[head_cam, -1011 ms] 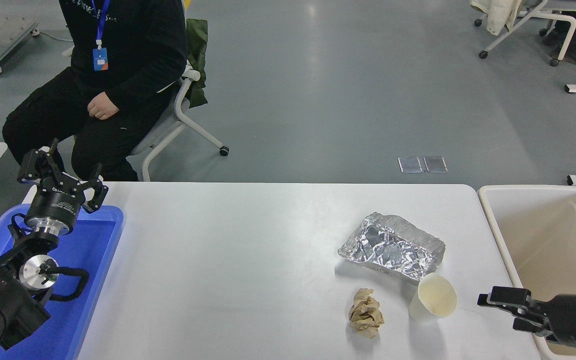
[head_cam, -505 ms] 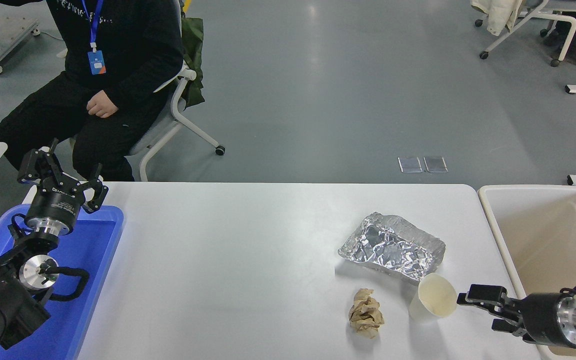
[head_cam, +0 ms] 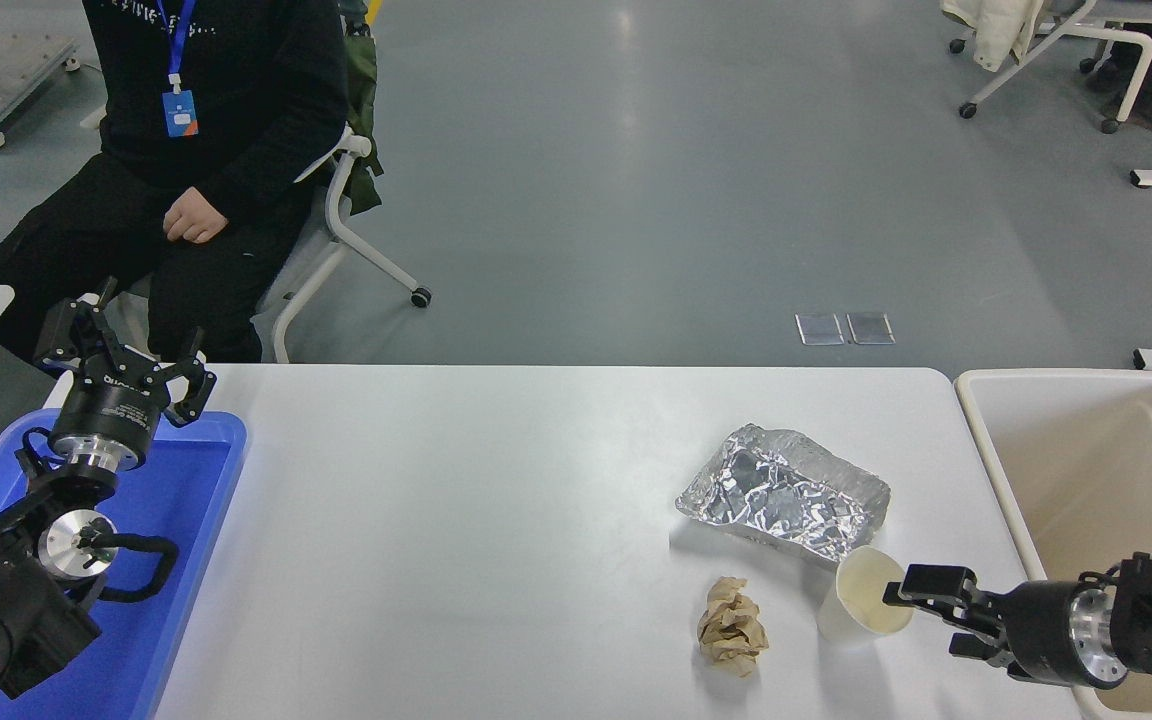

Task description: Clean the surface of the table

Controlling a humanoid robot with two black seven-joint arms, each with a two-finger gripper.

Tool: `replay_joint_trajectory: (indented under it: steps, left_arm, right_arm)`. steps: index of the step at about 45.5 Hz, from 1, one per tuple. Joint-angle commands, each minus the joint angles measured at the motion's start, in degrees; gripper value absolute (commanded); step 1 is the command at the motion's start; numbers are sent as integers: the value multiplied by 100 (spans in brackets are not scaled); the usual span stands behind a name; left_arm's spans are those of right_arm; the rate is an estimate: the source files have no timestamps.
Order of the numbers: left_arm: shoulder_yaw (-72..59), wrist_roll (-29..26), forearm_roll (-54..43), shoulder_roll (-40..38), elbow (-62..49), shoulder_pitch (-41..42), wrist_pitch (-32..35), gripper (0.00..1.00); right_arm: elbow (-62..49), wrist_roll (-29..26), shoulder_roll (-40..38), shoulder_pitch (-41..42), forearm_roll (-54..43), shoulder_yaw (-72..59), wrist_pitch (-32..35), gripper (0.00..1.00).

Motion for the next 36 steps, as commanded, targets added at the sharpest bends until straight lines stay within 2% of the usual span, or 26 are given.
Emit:
replay_joint_trajectory:
  steps: [1,8,12,13,16,17,19,20,25,36]
  left_arm:
    - [0,0,-7,0,5,0,0,100]
    - [0,0,1,0,-4,0,0,100]
    - [0,0,1,0,5,0,0,100]
    - [0,0,1,0,-4,0,0,100]
    - [0,0,1,0,-4,0,0,100]
    - [0,0,1,0,5,0,0,100]
    - [0,0,1,0,5,0,0,100]
    - [0,0,1,0,5,0,0,100]
    - [0,0,1,0,5,0,0,100]
    - [0,0,1,0,-4,0,0,100]
  right_arm:
    - [-59,-146,228,-28,2,-33,-189,86]
    - [-304,-190,430,-37,2,-33,-198,86]
    - [-314,-199,448,-37,-51,-68,-198,72]
    - [-314,-199,448,-28,-59,-68,-198,66]
    - [-314,-199,439,-19,-68,-77,-189,42]
    - [-314,-199,439,-2,-68,-85,-189,33]
    - [-314,-217,439,7,-16,-86,-146,7]
    - [-314,-252,439,7,2,-86,-102,0]
    - [-305,-524,439,-1,20,-77,-49,0]
    - [-270,-604,395,16,28,11,-84,0]
